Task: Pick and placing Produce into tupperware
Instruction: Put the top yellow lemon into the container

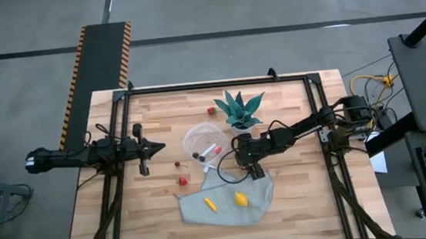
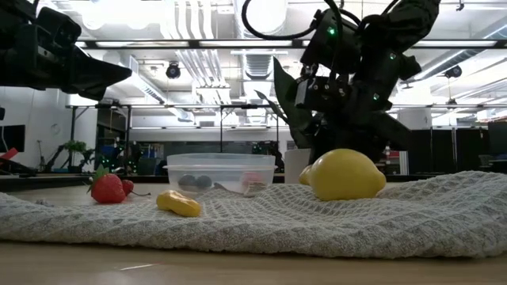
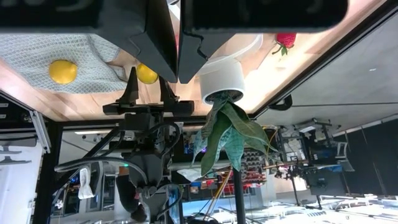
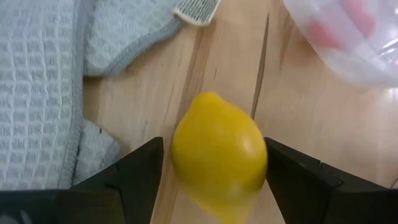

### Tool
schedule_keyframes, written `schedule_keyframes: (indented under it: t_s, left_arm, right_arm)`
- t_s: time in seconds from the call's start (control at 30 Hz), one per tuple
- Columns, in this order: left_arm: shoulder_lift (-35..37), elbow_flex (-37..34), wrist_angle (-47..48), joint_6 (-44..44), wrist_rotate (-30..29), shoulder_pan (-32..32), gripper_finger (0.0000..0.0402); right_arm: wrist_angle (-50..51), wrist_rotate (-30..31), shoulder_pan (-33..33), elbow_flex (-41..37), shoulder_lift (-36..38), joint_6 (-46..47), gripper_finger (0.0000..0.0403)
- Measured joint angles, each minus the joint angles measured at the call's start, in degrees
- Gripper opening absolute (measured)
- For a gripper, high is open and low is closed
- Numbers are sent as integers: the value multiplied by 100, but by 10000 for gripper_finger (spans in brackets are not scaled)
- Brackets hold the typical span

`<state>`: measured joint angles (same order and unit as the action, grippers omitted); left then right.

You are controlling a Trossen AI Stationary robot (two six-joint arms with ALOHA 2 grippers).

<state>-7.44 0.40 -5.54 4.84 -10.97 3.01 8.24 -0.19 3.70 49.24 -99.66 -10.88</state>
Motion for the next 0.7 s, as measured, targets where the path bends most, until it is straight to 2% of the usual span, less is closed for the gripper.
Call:
schedule_keyframes:
  t_s: [0.23, 0.7]
  left_arm:
    - [-2, 0, 2, 0, -2, 1, 0]
    - [0, 0, 0, 0, 0, 2, 0]
  right_arm:
    - [-54, 2, 0, -27, 0, 84, 253]
    - [-159, 4, 0, -27, 0, 193, 217]
